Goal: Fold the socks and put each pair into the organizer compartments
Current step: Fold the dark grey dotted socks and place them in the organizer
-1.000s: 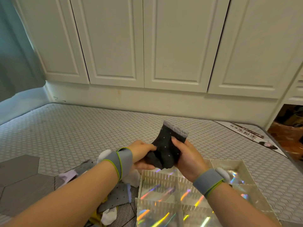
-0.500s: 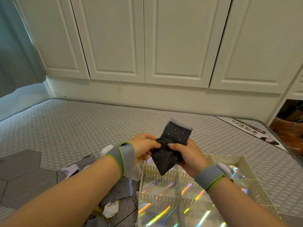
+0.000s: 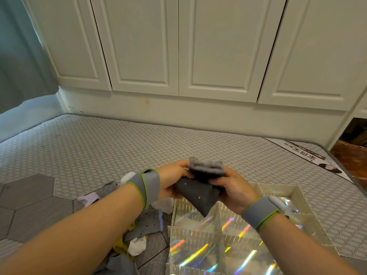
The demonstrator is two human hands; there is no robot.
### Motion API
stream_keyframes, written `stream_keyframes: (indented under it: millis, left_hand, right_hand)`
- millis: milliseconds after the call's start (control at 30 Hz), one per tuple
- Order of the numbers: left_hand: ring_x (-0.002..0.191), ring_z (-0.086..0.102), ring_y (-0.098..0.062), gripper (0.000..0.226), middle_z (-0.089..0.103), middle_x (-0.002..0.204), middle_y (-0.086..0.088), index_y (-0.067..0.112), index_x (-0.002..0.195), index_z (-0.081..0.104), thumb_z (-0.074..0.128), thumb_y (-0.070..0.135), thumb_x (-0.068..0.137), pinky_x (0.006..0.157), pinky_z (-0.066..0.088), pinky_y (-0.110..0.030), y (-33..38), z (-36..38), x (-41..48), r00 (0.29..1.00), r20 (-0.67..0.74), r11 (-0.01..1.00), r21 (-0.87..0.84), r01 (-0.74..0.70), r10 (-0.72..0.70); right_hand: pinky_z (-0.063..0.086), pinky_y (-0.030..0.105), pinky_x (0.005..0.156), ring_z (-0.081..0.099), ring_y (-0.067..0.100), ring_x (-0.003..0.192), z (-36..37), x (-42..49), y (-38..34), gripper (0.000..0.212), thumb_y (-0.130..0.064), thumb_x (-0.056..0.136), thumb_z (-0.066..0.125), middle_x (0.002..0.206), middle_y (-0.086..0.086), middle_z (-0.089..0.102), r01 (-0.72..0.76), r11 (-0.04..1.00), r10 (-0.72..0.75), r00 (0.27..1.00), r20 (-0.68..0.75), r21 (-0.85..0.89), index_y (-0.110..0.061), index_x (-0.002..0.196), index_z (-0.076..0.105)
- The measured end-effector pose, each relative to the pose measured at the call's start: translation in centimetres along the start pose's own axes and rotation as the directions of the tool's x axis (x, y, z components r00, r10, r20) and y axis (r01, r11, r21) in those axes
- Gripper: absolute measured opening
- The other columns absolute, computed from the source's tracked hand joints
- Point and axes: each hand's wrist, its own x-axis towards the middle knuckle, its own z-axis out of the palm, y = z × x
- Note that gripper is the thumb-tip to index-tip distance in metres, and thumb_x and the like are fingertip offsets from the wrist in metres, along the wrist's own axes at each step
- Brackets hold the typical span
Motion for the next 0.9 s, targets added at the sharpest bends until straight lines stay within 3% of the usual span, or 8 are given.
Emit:
stream_keyframes:
  millis: [133, 233, 367, 467, 567, 633, 733, 900]
  left_hand:
    - [0.079, 0.063, -0.02, 0.04, 0.073, 0.082, -0.002, 0.021, 0.078, 0.074, 0.036, 0.017, 0.092, 0.093, 0.047, -0.045, 0.0, 0.1, 0.2, 0.999, 0.047, 0.987, -0.158, 0.031, -0.024]
    - [0.084, 0.061, -0.024, 0.022, 0.066, 0.09, -0.008, 0.017, 0.09, 0.06, 0.04, 0.026, 0.091, 0.085, 0.05, -0.045, 0.3, -0.4, -0.1, 0.997, 0.056, 0.969, -0.238, 0.062, -0.05]
    - [0.082, 0.065, -0.022, 0.017, 0.064, 0.093, -0.011, 0.011, 0.102, 0.055, 0.053, 0.025, 0.091, 0.071, 0.056, -0.037, 0.0, -0.4, -0.1, 0.994, 0.094, 0.99, -0.123, 0.07, -0.058]
    - [0.084, 0.062, -0.024, 0.038, 0.059, 0.098, -0.016, 0.014, 0.121, 0.044, 0.05, -0.006, 0.088, 0.07, 0.056, -0.04, -0.7, 0.1, 0.7, 1.0, 0.007, 0.976, -0.217, 0.003, -0.001]
    - [0.083, 0.06, -0.027, 0.056, 0.054, 0.098, -0.017, 0.022, 0.131, 0.037, 0.046, -0.013, 0.087, 0.061, 0.058, -0.038, -1.1, 0.4, 1.4, 0.997, -0.064, 0.958, -0.28, -0.058, 0.042]
    - [0.082, 0.06, -0.026, 0.062, 0.055, 0.099, -0.017, 0.023, 0.135, 0.033, 0.046, -0.014, 0.087, 0.066, 0.057, -0.039, -1.5, 0.6, 1.8, 0.993, -0.095, 0.96, -0.263, -0.093, 0.07]
    - [0.093, 0.061, -0.03, 0.065, 0.051, 0.12, -0.022, 0.03, 0.134, 0.032, 0.048, -0.012, 0.087, 0.078, 0.055, -0.043, -1.8, 0.7, 2.4, 0.994, -0.094, 0.959, -0.27, -0.084, 0.061]
    - [0.102, 0.063, -0.031, 0.042, 0.056, 0.118, -0.02, 0.031, 0.117, 0.041, 0.049, -0.001, 0.091, 0.075, 0.058, -0.042, -2.2, 0.1, 3.7, 0.986, -0.161, 0.987, -0.147, -0.071, 0.047]
  right_hand:
    - [0.047, 0.036, 0.082, 0.059, 0.027, 0.103, 0.0, 0.3, -0.3, 0.029, -0.001, 0.064, 0.056, 0.113, 0.012, 0.067, -0.051, 0.998, 0.048, 0.997, 0.056, 0.046, -0.005, 0.085, 0.076]
    - [0.04, 0.034, 0.091, 0.056, 0.021, 0.108, -0.3, 0.4, -0.6, 0.048, -0.028, 0.07, 0.064, 0.117, 0.011, 0.066, -0.104, 0.994, 0.104, 0.995, -0.004, 0.02, 0.009, 0.101, 0.067]
    - [0.049, 0.035, 0.095, 0.06, 0.019, 0.105, -0.2, 0.5, -0.3, 0.016, -0.011, 0.088, 0.059, 0.121, 0.007, 0.06, -0.058, 0.947, 0.028, 0.995, -0.1, -0.315, -0.011, 0.084, 0.075]
    - [0.053, 0.041, 0.089, 0.058, 0.028, 0.11, -0.4, 1.2, 0.7, 0.041, 0.0, 0.082, 0.063, 0.133, 0.014, 0.049, -0.058, 0.963, -0.002, 0.976, -0.22, -0.263, -0.023, 0.116, 0.061]
    - [0.055, 0.032, 0.062, 0.063, 0.023, 0.078, -0.5, 1.3, 0.9, 0.058, -0.008, 0.085, 0.065, 0.108, 0.013, 0.058, -0.165, 0.986, 0.157, 0.939, -0.305, -0.002, -0.022, 0.133, 0.036]
    - [0.054, 0.033, 0.06, 0.062, 0.022, 0.07, -0.6, 1.5, 1.4, 0.059, -0.012, 0.085, 0.066, 0.096, 0.009, 0.059, -0.24, 0.97, 0.223, 0.928, -0.299, -0.022, -0.018, 0.134, 0.034]
    - [0.052, 0.033, 0.055, 0.06, 0.021, 0.07, -1.0, 2.4, 2.0, 0.052, -0.004, 0.084, 0.065, 0.091, 0.011, 0.059, -0.205, 0.977, 0.167, 0.902, -0.398, -0.055, -0.016, 0.127, 0.038]
    - [0.05, 0.036, 0.059, 0.058, 0.021, 0.068, -2.0, 3.9, 3.1, 0.037, -0.006, 0.085, 0.064, 0.083, 0.009, 0.056, -0.142, 0.961, 0.008, 0.871, -0.491, -0.236, -0.02, 0.103, 0.036]
